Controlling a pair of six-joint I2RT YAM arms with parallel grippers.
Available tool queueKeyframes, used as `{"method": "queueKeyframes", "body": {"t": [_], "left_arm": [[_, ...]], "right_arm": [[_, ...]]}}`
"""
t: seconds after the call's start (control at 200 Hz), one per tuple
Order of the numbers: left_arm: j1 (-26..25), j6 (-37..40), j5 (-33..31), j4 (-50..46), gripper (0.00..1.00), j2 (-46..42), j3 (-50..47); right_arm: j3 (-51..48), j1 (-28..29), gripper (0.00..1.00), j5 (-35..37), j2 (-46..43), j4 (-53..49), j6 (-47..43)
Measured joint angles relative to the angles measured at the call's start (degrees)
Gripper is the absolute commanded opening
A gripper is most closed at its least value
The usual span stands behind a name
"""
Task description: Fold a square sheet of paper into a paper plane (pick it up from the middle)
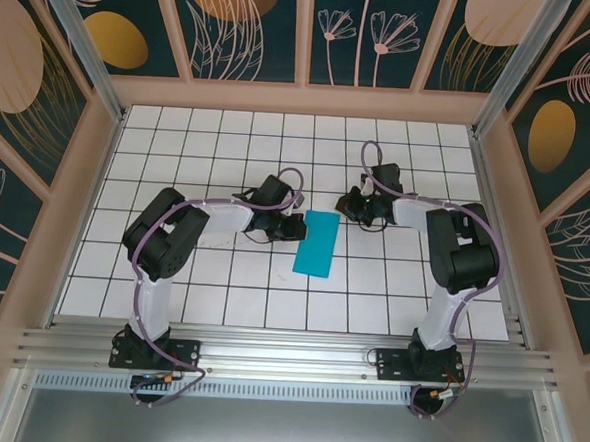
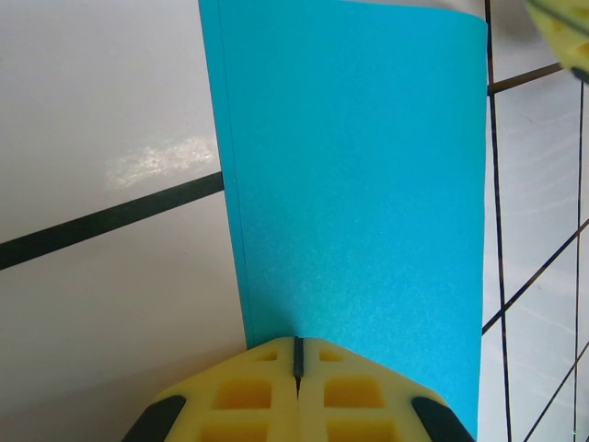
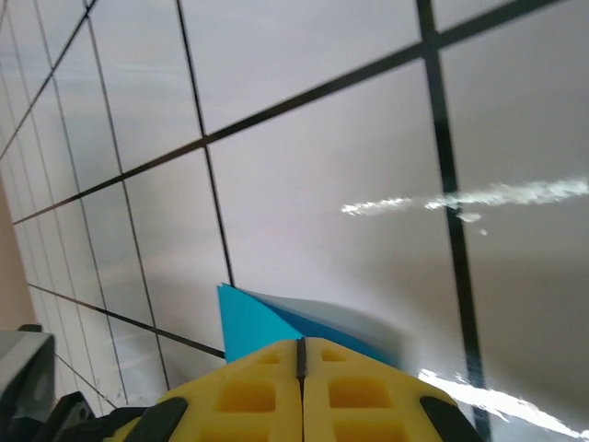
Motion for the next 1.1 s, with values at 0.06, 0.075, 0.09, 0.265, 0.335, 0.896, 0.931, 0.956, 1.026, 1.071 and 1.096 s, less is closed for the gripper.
{"method": "queueKeyframes", "body": {"t": [0.06,0.075,0.09,0.265,0.335,0.896,0.931,0.956,1.026,1.071,1.096], "left_arm": [[0.0,0.0,0.0,0.0,0.0,0.0,0.0],[0.0,0.0,0.0,0.0,0.0,0.0,0.0],[0.0,0.0,0.0,0.0,0.0,0.0,0.0],[0.0,0.2,0.0,0.0,0.0,0.0,0.0],[0.0,0.2,0.0,0.0,0.0,0.0,0.0],[0.0,0.4,-0.1,-0.4,0.0,0.0,0.3],[0.0,0.4,-0.1,-0.5,0.0,0.0,0.3],[0.0,0.4,-0.2,-0.6,0.0,0.0,0.4],[0.0,0.4,-0.3,-0.7,0.0,0.0,0.5],[0.0,0.4,-0.3,-0.8,0.0,0.0,0.5],[0.0,0.4,-0.3,-0.8,0.0,0.0,0.5]], "right_arm": [[0.0,0.0,0.08,0.0,0.0,0.0,0.1],[0.0,0.0,0.08,0.0,0.1,0.0,0.1],[0.0,0.0,0.08,0.0,0.1,0.1,0.1],[0.0,0.0,0.08,0.6,2.9,0.4,0.3],[0.0,-0.1,0.07,0.7,3.9,0.7,0.6],[-3.7,2.7,0.09,1.4,-7.6,0.5,1.6],[-4.5,3.1,0.09,1.4,-7.7,1.2,1.7],[-5.2,3.4,0.09,1.5,-7.7,1.6,1.9],[-7.7,4.0,0.09,1.5,-7.5,2.5,2.5],[-9.2,4.1,0.09,1.4,-7.0,2.9,3.0],[-9.7,4.1,0.09,1.4,-6.6,3.0,3.0]]}}
